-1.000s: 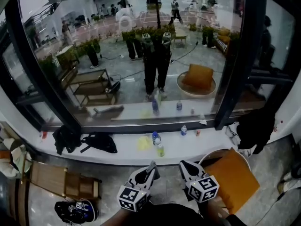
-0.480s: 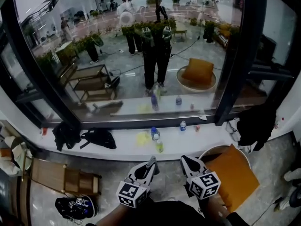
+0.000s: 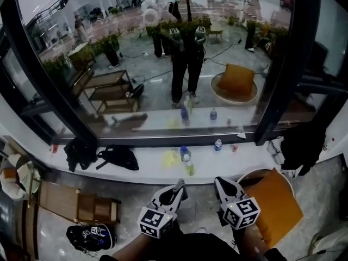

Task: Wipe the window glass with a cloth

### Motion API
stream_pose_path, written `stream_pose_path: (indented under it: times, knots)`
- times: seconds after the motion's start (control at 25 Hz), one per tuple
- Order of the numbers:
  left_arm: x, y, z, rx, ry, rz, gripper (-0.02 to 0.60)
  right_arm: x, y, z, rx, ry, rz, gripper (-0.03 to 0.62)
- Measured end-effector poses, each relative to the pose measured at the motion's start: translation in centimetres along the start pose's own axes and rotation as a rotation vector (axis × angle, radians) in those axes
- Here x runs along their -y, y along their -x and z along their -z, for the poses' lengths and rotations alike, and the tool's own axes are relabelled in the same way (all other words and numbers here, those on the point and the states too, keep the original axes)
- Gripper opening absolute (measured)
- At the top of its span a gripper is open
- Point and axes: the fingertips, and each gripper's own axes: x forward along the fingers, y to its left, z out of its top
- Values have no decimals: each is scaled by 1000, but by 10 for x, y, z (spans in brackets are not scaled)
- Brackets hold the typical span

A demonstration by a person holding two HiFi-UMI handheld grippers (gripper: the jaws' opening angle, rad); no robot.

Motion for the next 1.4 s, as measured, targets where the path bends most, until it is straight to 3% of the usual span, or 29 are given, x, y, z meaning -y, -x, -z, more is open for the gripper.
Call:
stream_pose_path:
  times: [0.24, 0.72, 1.12, 1.4]
  knots:
    - [-60, -19, -5, 9, 7, -6, 34, 2, -54, -12, -3, 17, 19, 29]
    - [-252, -59, -51, 64, -30, -85, 34, -2, -206, -50, 12, 20, 53, 29]
    - [-409, -70, -128, 181, -94, -253, 34, -23, -284, -64, 23, 27, 59, 29]
    - [-468, -89, -184, 253, -135, -291, 34, -33, -314, -89, 49, 61, 91, 29]
